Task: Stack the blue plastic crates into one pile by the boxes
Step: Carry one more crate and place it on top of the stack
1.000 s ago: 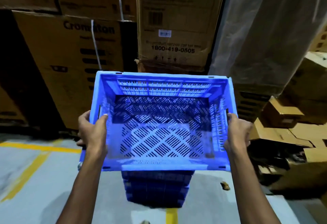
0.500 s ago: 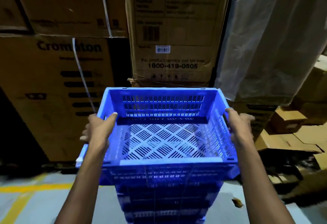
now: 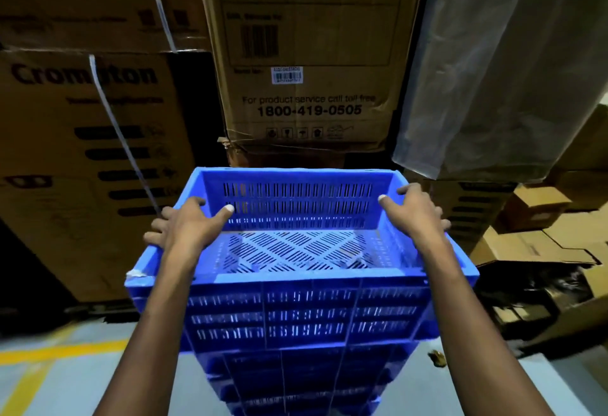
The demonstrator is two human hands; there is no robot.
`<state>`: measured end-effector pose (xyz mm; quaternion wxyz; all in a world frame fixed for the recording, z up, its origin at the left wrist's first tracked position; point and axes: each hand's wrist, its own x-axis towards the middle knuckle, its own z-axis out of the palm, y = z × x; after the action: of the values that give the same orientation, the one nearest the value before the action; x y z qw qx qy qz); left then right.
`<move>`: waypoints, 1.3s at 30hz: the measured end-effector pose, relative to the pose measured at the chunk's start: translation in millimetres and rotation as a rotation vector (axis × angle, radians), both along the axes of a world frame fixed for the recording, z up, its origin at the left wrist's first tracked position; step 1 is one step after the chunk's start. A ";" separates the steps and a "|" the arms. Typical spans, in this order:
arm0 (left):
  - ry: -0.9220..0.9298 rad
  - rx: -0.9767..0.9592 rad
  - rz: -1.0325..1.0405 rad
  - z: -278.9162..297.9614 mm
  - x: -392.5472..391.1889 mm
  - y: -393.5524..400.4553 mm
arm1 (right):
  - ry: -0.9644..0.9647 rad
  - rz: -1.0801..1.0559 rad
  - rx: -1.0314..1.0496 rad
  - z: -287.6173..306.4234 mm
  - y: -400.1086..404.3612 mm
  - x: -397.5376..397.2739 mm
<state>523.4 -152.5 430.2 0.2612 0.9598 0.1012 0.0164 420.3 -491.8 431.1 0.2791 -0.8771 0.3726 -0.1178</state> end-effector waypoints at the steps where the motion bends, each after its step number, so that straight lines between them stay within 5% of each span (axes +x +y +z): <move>1: -0.014 0.015 0.000 -0.8 -0.2 -0.8 | 0.051 0.048 -0.029 -1.4 6.7 0.6; 5: -0.048 0.031 0.020 -9.9 -7.5 -0.3 | 0.100 0.282 -0.131 -5.5 28.3 -11.9; 9: -0.125 0.022 0.020 -14.9 -17.3 -1.8 | 0.063 0.726 0.024 -1.4 51.7 -41.4; 13: -0.444 0.041 -0.138 -13.7 -21.1 -11.7 | 0.199 1.053 0.096 -4.7 61.7 -50.5; 15: -0.566 -0.011 -0.373 -8.5 -30.6 -16.7 | 0.213 1.061 0.081 -3.4 56.5 -47.2; 18: -0.423 -0.136 -0.763 -5.8 -61.1 -21.4 | 0.200 1.074 0.056 -3.9 45.4 -52.9; 21: -0.348 -0.046 -0.942 -13.0 -89.5 -18.9 | 0.234 1.077 -0.095 -7.1 40.2 -67.1; 25: -0.479 0.257 -0.925 -30.6 -102.8 -13.4 | 0.266 0.978 -0.510 -10.6 40.3 -80.0; 28: -0.663 0.475 -0.778 -44.9 -107.9 -20.1 | 0.208 0.967 -0.557 -10.9 44.2 -88.8; 32: -0.848 0.407 -0.655 -55.6 -105.0 -33.1 | 0.168 0.958 -0.540 -9.8 40.7 -83.7; 39: -0.867 0.433 -0.640 -67.0 -79.5 -57.2 | 0.116 0.898 -0.639 -8.8 27.1 -57.9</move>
<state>443.9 -209.7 363.2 0.0685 0.8799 -0.3158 0.3484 362.4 -464.7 422.2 0.0007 -0.9959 -0.0775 -0.0460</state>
